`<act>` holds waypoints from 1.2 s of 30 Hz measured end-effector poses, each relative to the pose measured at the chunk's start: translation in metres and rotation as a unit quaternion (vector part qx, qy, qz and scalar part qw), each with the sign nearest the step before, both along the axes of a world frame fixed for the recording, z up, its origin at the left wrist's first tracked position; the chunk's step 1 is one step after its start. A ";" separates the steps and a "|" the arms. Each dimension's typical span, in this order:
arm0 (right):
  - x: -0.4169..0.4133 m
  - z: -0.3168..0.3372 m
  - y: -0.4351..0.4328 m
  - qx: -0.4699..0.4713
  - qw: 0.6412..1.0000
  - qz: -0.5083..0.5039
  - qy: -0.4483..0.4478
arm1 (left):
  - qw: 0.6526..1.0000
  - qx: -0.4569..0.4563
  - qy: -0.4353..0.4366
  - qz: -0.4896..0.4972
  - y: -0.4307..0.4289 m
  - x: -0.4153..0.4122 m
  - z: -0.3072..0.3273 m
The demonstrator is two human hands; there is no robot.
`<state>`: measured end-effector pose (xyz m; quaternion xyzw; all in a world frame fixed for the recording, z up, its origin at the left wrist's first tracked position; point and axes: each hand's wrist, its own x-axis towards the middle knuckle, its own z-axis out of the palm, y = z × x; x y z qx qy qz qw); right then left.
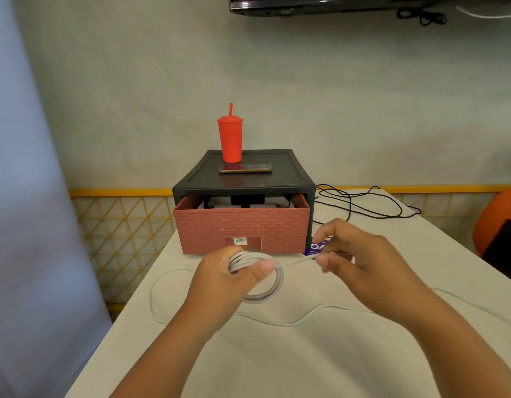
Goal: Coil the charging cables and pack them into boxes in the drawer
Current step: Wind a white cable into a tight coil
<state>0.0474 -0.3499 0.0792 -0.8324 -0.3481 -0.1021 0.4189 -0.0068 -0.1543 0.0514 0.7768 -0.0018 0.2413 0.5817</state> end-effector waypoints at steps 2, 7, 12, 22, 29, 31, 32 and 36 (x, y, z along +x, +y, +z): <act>0.006 -0.017 0.009 -0.006 0.997 -0.053 -0.062 | 0.996 -0.082 0.014 -0.017 -0.005 -0.002 0.002; 0.007 -0.049 0.035 0.107 0.982 -0.092 -0.124 | 0.972 -0.221 0.052 -0.057 -0.021 -0.003 0.001; -0.007 -0.049 0.054 0.285 0.937 -0.035 0.199 | 0.955 -0.288 0.045 -0.062 -0.024 0.002 -0.001; -0.020 -0.053 0.056 0.387 0.824 0.114 0.398 | 0.979 -0.199 0.041 0.027 -0.023 0.007 -0.009; -0.020 -0.058 0.060 0.389 0.821 0.083 0.409 | 0.992 -0.110 0.003 0.056 -0.020 0.007 -0.020; -0.020 -0.059 0.061 0.393 0.818 0.084 0.412 | 0.993 -0.113 0.004 0.043 -0.020 0.008 -0.021; -0.021 -0.060 0.062 0.397 0.814 0.087 0.415 | 0.992 -0.118 0.009 0.038 -0.019 0.009 -0.022; -0.020 -0.057 0.061 0.405 0.775 0.114 0.471 | 0.983 -0.174 0.055 -0.008 -0.014 0.010 -0.025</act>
